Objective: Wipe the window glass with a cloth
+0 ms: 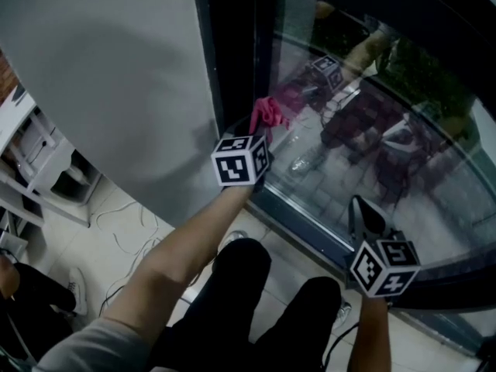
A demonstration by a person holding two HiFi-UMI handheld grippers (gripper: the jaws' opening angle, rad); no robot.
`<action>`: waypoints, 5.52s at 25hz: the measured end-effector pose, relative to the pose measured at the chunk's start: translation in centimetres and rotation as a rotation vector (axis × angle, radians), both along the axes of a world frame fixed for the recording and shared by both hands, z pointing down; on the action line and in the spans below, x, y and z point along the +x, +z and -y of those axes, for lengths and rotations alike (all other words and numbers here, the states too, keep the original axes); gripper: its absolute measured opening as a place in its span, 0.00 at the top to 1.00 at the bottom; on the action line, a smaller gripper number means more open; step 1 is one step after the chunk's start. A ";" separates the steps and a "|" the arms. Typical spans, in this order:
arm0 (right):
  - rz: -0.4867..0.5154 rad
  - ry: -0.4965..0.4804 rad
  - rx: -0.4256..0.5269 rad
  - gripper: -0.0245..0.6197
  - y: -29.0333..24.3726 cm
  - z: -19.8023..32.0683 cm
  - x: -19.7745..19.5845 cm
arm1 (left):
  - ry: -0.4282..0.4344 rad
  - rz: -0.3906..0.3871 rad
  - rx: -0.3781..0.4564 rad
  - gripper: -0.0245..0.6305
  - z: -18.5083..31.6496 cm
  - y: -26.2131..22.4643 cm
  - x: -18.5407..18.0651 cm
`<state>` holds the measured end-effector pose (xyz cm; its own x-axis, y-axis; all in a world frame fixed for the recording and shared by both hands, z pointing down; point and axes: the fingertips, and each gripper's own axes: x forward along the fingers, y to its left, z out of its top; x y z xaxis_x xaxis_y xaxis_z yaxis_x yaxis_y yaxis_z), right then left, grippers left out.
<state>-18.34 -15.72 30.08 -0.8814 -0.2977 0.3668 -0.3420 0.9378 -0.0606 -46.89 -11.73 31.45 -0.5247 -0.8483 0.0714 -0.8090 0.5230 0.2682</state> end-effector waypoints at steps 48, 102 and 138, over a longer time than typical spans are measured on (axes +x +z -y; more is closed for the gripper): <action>0.039 0.233 -0.132 0.95 5.1 0.4 9.0 | 0.142 0.006 -0.093 0.87 3.6 8.1 8.8; 0.135 0.742 -0.108 0.95 4.0 5.0 43.1 | 0.759 -0.044 -0.118 0.87 18.9 9.8 51.3; 0.206 0.891 -0.166 0.95 7.0 4.1 52.3 | 1.048 -0.005 -0.139 0.87 25.2 13.7 74.1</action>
<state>33.98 -19.79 37.05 -0.4049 -0.8540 0.3267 -0.8996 0.3080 -0.3098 27.21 -36.92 45.19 0.4661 -0.8611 0.2029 -0.8728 -0.4102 0.2644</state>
